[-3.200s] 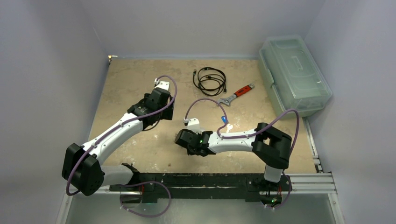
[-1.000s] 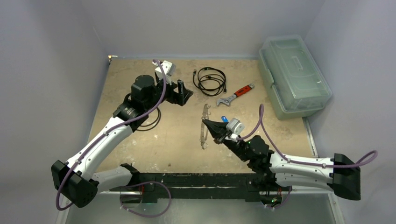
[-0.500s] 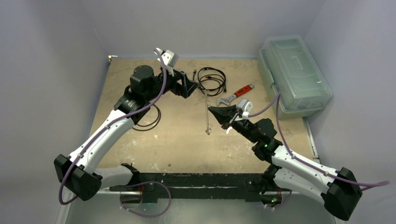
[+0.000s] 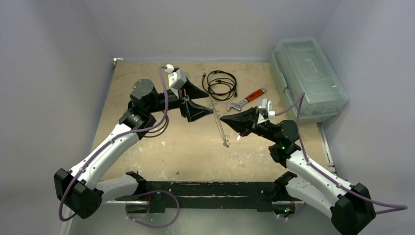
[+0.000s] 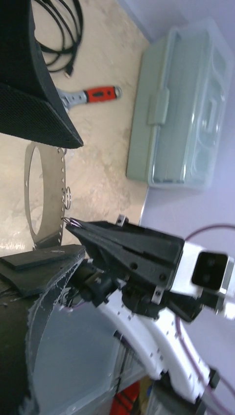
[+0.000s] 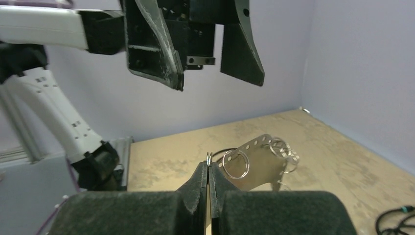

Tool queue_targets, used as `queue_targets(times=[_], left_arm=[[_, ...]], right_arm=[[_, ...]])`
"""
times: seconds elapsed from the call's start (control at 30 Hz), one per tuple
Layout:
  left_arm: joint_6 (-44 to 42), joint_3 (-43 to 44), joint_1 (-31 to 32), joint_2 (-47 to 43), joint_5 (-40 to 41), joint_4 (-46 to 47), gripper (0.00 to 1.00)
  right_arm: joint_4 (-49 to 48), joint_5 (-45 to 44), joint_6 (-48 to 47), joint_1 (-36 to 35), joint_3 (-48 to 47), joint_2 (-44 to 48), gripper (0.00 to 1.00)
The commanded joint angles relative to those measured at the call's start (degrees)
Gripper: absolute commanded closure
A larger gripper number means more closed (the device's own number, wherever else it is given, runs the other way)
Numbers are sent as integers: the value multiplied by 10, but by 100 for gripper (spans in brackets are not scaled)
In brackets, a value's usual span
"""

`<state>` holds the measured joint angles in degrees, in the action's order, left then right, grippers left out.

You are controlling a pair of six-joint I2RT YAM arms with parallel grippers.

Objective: Put the keys on the keyring

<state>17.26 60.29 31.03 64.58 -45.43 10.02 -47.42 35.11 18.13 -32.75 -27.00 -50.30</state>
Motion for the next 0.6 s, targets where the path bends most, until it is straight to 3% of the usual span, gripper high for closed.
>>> queue_targets(times=[0.0, 0.3, 0.57], left_arm=[[10, -11, 11, -13, -126, 75, 32], [11, -21, 26, -14, -176, 91, 61], [6, -24, 39, -9, -187, 87, 68]], right_arm=[[-87, 69, 53, 6, -13, 6, 100], [-134, 95, 96, 6, -12, 15, 100], [-146, 94, 107, 6, -16, 17, 100]])
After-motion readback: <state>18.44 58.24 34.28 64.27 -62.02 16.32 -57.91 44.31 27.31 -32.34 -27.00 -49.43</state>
